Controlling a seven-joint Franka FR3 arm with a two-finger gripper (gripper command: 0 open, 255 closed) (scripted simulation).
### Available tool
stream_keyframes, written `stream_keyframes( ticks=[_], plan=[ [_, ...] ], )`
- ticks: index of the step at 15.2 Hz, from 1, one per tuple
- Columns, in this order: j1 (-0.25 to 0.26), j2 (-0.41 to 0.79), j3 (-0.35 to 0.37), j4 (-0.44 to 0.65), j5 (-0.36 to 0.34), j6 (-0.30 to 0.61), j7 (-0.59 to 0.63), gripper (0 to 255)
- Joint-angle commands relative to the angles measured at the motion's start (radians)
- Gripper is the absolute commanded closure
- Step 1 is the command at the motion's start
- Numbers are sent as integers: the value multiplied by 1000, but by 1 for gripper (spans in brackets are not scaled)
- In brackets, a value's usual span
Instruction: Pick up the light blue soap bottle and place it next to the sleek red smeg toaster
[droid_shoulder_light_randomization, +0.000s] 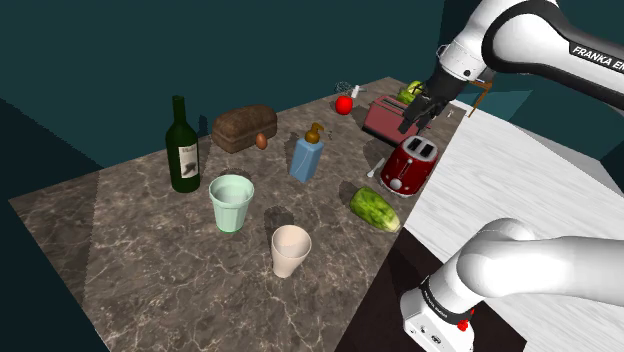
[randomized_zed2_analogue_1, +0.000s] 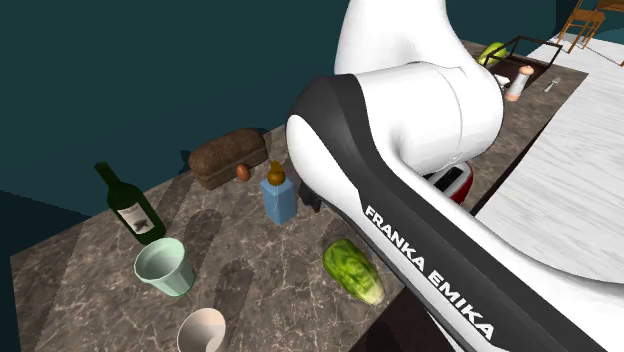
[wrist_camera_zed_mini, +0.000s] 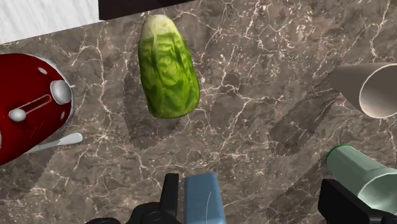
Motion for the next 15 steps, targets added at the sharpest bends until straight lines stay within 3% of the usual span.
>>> stream_keyframes(
  ticks=[1, 8, 15],
  plan=[
    [0, 0, 0, 0, 0, 0, 0, 0],
    [8, 226, 4, 30, 10, 213, 5, 0],
    [16, 477, 7, 129, 20, 382, 8, 0]
  ],
)
